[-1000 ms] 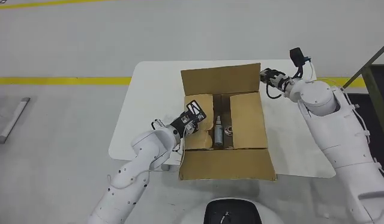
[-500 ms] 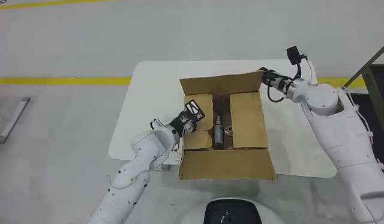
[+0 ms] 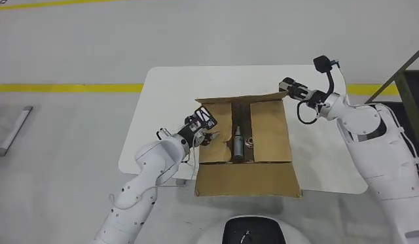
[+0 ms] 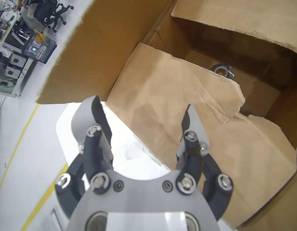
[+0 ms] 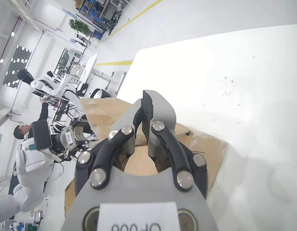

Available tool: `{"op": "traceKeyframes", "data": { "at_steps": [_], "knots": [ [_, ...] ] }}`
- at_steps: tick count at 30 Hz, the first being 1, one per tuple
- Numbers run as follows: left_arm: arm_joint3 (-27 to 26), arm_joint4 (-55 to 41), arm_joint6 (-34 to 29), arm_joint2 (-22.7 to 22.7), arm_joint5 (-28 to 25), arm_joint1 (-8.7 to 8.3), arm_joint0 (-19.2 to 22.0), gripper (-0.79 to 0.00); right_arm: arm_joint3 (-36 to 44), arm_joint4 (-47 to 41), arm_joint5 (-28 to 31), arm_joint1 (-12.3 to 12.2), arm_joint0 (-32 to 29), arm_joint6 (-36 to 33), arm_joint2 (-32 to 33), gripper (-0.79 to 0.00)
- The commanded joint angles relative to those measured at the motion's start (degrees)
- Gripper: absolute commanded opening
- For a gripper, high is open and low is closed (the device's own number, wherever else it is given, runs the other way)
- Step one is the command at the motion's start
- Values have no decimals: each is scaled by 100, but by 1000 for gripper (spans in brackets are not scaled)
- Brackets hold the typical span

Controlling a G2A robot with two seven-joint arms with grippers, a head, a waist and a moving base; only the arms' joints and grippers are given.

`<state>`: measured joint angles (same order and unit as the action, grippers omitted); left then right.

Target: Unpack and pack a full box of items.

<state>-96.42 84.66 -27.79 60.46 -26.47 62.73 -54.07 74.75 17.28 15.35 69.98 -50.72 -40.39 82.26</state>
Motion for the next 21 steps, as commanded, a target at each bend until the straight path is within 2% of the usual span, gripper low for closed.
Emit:
{"op": "traceKeyframes", "data": {
  "at_steps": [1,10,14,21],
  "knots": [
    [-103,-45,57,189,14,-29,-107,0,140,85,66,-24,-100,8,21,-785],
    [-881,-71,-86,972,-306,-184,-674,0,760,1026,487,-133,-596,344,54,-785],
    [-1174,-164,-176,1316,-182,-230,-1019,0,1023,1423,627,-163,-843,505,-9,-785],
    [-1183,-192,-182,1344,-148,-231,-1047,0,1405,1981,673,-194,-1240,713,-184,-785]
  ]
}}
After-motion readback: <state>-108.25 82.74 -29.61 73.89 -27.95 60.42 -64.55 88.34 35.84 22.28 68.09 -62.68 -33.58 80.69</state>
